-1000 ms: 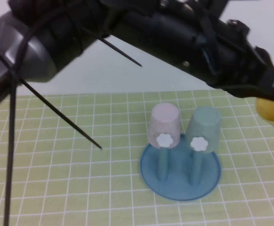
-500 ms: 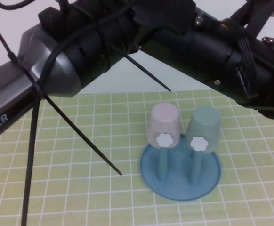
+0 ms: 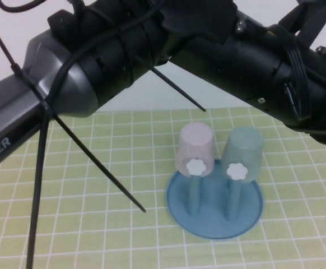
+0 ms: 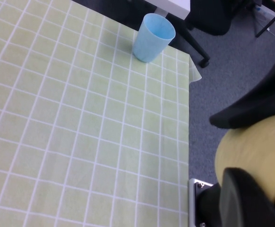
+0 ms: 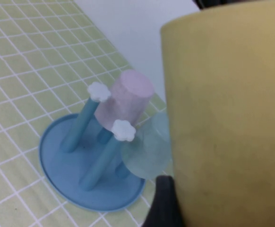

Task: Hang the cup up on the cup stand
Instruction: Adjust the cup with two arms

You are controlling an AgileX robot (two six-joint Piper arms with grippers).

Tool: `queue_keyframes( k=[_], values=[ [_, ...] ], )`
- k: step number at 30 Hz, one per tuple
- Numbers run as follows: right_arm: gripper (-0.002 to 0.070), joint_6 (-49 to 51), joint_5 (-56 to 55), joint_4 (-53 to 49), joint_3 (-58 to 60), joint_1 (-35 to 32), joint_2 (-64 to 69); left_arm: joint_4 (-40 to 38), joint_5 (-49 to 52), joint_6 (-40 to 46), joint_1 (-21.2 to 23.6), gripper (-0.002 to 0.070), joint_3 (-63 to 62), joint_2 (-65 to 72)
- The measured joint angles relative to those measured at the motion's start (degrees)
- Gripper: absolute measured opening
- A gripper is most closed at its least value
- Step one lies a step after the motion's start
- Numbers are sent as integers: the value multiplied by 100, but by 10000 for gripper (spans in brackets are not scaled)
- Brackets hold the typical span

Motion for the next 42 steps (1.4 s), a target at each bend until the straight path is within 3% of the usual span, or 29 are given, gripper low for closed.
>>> queue_keyframes(
  k=[5, 8, 15, 18, 23, 32, 39, 42],
  values=[
    [554, 0, 0, 11, 0, 0, 0, 32, 0, 0, 0, 12, 0, 0],
    [554, 0, 0, 11, 0, 0, 0, 32, 0, 0, 0, 50, 0, 0],
    [554, 0, 0, 23, 0, 0, 0, 31, -83, 0, 244, 391, 0, -77],
    [554, 0, 0, 35, 0, 0, 0, 22, 1, 0, 436, 444, 0, -230],
    [554, 0, 0, 45, 0, 0, 43, -82, 478, -11, 512, 462, 0, -432],
    [554, 133, -25, 55, 0, 0, 313, 128, 723, 295, -76, 465, 0, -443],
    [554, 204, -29, 78, 0, 0, 339, 862, 481, 295, -410, 464, 0, -429],
    [554, 215, -39, 149, 0, 0, 339, 957, 429, 295, -526, 427, 0, -377]
  ],
)
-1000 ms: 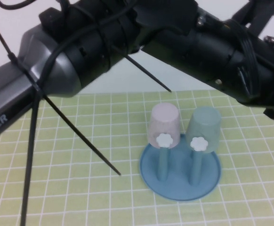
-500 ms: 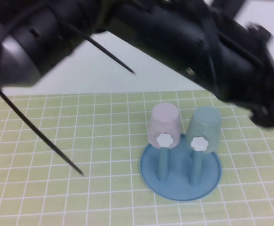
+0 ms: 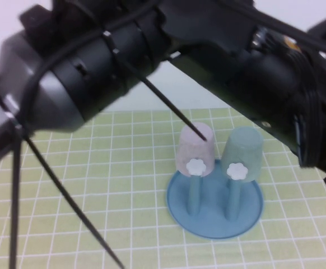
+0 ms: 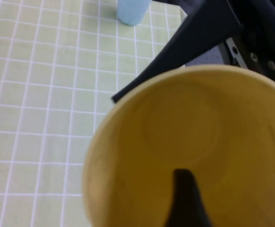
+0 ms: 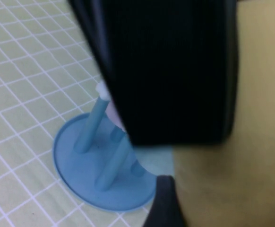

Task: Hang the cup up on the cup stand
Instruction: Adjust the cup with two arms

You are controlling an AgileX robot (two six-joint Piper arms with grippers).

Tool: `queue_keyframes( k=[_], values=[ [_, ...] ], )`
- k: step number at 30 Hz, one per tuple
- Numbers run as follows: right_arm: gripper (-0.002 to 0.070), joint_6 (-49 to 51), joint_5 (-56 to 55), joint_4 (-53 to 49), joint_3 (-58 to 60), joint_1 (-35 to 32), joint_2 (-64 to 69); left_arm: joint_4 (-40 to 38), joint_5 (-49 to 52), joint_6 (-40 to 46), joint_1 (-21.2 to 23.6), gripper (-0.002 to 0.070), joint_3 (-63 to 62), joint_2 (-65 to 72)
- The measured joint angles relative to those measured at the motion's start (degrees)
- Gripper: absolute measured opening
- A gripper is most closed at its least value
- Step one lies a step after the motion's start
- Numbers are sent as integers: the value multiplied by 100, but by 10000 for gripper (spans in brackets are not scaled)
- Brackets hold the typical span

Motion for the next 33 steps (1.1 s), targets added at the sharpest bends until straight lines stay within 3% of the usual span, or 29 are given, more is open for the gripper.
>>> queue_keyframes(
  k=[3, 6, 8, 12, 16, 21, 27, 33],
  values=[
    [554, 0, 0, 68, 0, 0, 0, 4, -87, 12, -26, 310, 0, 85],
    [554, 0, 16, 42, 0, 0, 20, -69, -46, 44, -26, 138, 0, 121],
    [554, -38, 80, 42, 0, 0, 34, -69, -23, 22, -36, 78, 0, 131],
    [567, -51, 100, 42, 0, 0, 44, -130, -2, 22, -36, 48, 0, 134],
    [657, -6, -22, 109, 0, 0, 44, -125, -237, -116, -22, 15, 0, 147],
    [688, 311, -116, 122, 0, 0, 44, -132, -407, -334, 121, 11, 0, 161],
    [692, 1755, 156, -388, 0, 0, 44, -310, -561, -703, 589, 11, 0, 161],
    [678, 4043, 819, -1971, 34, 0, 44, -1255, -952, -1043, 1159, 10, 0, 161]
  ],
)
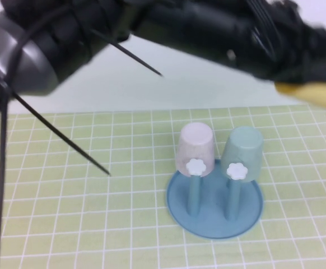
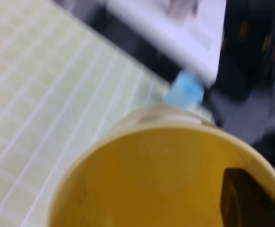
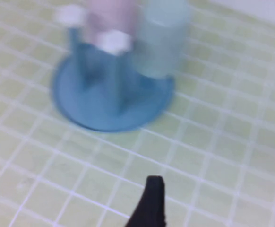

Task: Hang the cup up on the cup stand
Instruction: Adjust the cup with two arms

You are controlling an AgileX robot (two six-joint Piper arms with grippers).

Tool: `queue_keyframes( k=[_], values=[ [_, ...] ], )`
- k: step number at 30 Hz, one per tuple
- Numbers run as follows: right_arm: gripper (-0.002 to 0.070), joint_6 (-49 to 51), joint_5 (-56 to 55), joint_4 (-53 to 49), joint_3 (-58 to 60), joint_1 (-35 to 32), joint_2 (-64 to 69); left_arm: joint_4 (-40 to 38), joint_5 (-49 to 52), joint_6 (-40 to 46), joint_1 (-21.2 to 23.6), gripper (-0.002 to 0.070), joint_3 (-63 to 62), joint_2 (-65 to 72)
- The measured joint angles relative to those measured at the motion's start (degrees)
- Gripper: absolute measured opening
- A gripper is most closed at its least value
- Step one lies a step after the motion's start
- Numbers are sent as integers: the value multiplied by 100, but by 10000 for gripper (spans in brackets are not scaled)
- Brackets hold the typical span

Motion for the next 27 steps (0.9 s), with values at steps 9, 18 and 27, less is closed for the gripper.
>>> queue_keyframes(
  k=[9, 18, 27],
  values=[
    [661, 3792, -2536, -2095, 462, 0, 0, -1345, -474, -5, 580, 10, 0, 0],
    [661, 5417, -6130, -1974, 1018, 0, 0, -1809, -527, -5, 637, 10, 21, 25],
    [661, 10975, -7570, -3284, 1036, 0, 0, -3645, -449, 981, 509, 10, 36, 205]
  ],
)
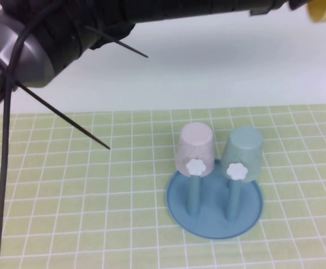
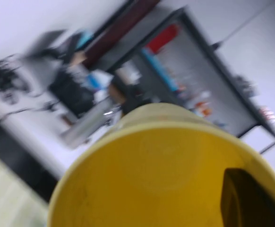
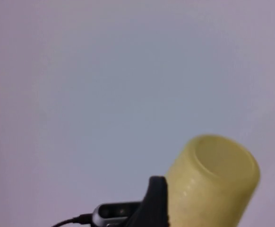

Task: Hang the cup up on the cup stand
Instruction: Adjust the cup with two arms

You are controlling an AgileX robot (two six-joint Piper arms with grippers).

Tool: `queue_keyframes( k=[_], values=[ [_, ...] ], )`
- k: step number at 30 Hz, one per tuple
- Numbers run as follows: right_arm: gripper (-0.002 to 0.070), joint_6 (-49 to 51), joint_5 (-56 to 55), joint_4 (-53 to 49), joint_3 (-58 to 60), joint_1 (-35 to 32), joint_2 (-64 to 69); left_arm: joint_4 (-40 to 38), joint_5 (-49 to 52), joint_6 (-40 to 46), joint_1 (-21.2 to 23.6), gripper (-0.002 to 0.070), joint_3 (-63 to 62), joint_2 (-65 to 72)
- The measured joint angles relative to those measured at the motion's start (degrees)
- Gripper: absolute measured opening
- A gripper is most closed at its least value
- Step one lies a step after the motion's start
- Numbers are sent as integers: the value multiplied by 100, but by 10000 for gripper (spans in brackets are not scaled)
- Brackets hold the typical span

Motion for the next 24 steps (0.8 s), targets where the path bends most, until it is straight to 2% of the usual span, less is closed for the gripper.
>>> queue_keyframes(
  k=[3, 7, 13, 24],
  values=[
    [661, 977, 47, -319, 0, 0, 0, -382, 97, 151, -76, 9, 0, 0],
    [662, 1416, 149, -364, 0, 0, 0, -381, 24, 302, -356, 9, 0, 13],
    [662, 1527, 149, 33, 0, 0, 0, -385, -376, 339, -779, 10, 0, 100],
    [662, 1321, 62, 482, 0, 0, 0, -416, -224, 374, -908, 9, 10, 266]
  ],
)
